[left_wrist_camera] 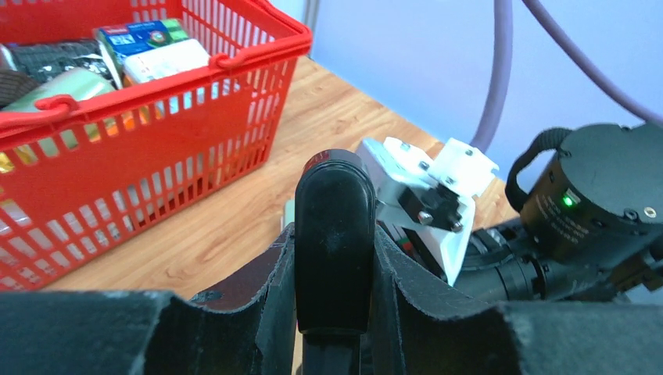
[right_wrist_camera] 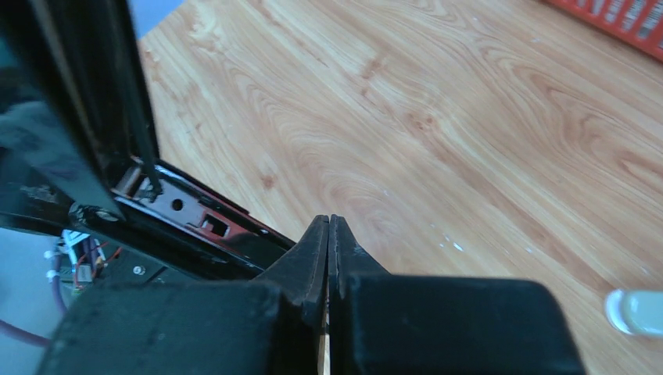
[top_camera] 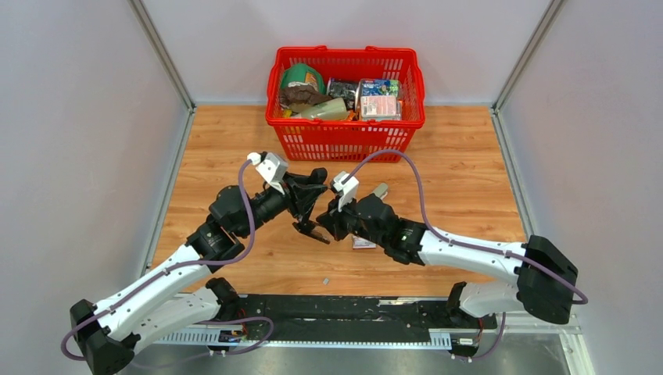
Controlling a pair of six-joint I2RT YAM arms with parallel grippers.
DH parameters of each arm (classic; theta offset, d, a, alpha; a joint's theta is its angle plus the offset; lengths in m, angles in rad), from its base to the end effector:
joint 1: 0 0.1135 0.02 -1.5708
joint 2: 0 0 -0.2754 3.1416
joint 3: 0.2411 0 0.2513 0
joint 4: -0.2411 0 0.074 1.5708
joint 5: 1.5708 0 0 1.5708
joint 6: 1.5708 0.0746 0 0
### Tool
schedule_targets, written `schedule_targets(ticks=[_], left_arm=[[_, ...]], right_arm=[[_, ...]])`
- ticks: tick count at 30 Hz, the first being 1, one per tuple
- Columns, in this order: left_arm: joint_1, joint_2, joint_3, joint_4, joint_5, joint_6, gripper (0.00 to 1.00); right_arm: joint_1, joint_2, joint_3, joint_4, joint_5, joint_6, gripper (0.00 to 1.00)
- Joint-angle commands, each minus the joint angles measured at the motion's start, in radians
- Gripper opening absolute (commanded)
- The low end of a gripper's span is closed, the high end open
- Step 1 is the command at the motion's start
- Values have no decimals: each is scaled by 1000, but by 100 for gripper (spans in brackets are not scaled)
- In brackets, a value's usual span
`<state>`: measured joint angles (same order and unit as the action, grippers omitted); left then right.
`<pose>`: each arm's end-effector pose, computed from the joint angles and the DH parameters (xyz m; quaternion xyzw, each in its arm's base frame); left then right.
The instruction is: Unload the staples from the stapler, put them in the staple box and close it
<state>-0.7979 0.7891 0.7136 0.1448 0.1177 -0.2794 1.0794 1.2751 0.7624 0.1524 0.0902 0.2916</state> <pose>0.1484 -0.1647 0.3606 0.2162 0.6472 -0.4089 0.6060 0.1572 0.2795 0.2572 -0.2916 0.7685 0.3311 0.4635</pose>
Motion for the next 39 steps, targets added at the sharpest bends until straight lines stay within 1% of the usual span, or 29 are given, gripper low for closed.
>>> schedule_targets(ticks=[1,3,8,11,19,27,29,32,35,39], left_arm=[[0,-13,-3,199,-110,-9,0],[0,-10,-19,225,-115,-3,0],[0,33,7,213,-159,20,0],[0,70,30,185,-185,37,0],[0,160,86,127,-197,89,0],[0,242,135,113,-220,126,0],[2,257,148,104,-217,131,0],[0,260,153,91,-213,132,0],[0,245,156,69,-217,144,0],[0,223,173,29,-217,155,0]], right_arm=[[8,20,-15,170,-127,32,0],[7,26,-29,205,-153,44,0],[1,79,-44,278,-202,84,0],[-1,107,-69,363,-224,116,0],[-21,170,-129,570,-276,187,0],[-62,268,-186,811,-357,322,0],[-67,290,-192,849,-374,339,0],[-72,276,-198,842,-366,325,0],[-75,233,-196,770,-337,291,0],[-73,193,-196,714,-313,273,0]])
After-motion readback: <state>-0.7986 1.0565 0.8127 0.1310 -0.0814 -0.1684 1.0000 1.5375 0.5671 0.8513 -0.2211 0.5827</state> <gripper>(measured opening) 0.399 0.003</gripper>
